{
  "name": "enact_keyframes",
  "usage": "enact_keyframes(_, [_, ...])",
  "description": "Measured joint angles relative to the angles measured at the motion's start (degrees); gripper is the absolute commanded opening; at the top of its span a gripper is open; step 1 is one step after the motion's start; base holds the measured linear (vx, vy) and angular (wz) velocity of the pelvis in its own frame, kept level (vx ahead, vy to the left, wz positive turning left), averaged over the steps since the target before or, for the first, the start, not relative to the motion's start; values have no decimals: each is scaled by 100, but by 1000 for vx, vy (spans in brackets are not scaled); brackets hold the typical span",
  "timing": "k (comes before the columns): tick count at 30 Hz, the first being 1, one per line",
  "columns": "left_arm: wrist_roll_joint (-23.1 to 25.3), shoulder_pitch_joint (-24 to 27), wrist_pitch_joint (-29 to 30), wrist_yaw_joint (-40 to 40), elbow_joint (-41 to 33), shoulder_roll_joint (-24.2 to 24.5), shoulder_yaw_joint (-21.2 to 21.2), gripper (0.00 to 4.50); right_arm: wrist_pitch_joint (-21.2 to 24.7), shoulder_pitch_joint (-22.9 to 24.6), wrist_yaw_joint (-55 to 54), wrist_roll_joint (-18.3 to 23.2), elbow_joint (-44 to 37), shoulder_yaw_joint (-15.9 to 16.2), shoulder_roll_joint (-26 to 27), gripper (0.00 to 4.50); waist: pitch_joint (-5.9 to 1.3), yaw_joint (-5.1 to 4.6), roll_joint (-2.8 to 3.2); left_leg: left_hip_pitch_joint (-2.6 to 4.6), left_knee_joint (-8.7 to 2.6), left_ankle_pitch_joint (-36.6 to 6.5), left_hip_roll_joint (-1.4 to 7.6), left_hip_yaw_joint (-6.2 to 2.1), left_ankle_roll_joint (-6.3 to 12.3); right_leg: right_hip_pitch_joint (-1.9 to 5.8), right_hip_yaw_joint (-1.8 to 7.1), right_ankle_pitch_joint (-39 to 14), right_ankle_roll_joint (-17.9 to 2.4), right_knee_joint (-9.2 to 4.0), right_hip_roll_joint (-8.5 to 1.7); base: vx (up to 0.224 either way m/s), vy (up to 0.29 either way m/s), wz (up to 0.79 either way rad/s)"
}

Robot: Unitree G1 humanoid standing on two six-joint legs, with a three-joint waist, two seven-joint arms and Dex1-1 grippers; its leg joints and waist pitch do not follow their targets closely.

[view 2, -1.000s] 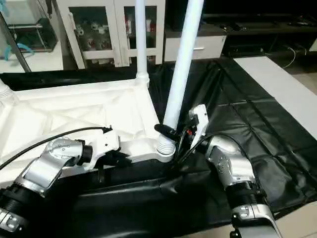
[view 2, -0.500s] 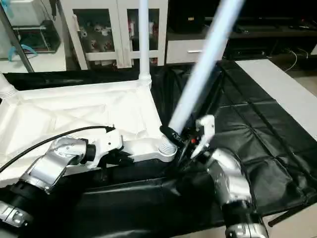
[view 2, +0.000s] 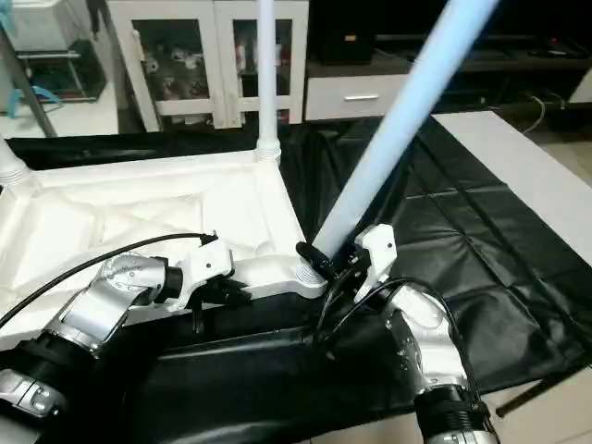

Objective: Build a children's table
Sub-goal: Insert table leg to table base

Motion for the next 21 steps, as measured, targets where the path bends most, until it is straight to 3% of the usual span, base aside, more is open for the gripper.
enact_keyframes(6, [4, -11, -77, 6, 72, 51, 20, 0, 677, -475, 247, 2, 204, 111, -219, 186, 7, -31, -13, 12, 0, 0, 0, 8, 0, -12, 3, -1, 1, -2, -8, 0, 0, 0])
enact_keyframes(21, [17, -49, -149, 23, 132, 95, 14, 0, 1294, -1269, 821, -204, 608, 439, -593, 186, 20, -21, -28, 16, -39, -1, 0, 26, -1, -23, 8, -1, 2, -80, -9, 0, 0, 0])
